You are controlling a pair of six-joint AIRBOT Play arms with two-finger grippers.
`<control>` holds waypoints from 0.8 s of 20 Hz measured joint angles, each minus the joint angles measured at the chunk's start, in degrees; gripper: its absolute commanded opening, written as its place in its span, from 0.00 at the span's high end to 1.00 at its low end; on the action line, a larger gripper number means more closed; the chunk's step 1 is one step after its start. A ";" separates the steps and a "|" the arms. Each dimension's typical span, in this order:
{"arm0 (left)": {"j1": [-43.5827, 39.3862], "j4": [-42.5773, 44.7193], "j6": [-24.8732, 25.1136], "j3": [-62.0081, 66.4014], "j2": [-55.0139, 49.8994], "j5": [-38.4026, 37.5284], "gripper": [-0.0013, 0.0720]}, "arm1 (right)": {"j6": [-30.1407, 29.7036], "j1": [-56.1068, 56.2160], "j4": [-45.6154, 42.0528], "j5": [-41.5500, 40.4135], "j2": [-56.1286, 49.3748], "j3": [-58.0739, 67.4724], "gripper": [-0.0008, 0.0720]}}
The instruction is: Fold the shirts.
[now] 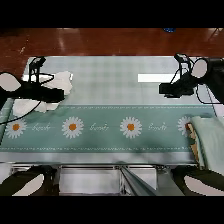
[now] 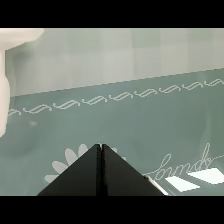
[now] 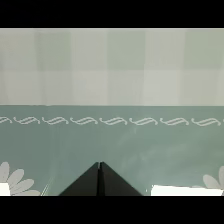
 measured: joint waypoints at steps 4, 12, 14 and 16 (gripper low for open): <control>0.00 0.00 0.00 0.00 0.00 0.00 0.94 | 0.00 0.00 0.00 0.00 0.00 0.00 0.96; 0.00 0.00 0.00 0.00 0.00 0.02 0.94 | 0.00 0.00 0.00 0.00 0.00 0.00 0.96; -0.02 -0.02 0.00 0.00 0.00 0.00 0.94 | 0.00 0.00 0.00 -0.04 0.00 0.00 0.96; -0.09 -0.02 0.00 0.00 0.00 0.02 0.94 | 0.00 0.00 -0.02 -1.44 0.00 0.00 0.96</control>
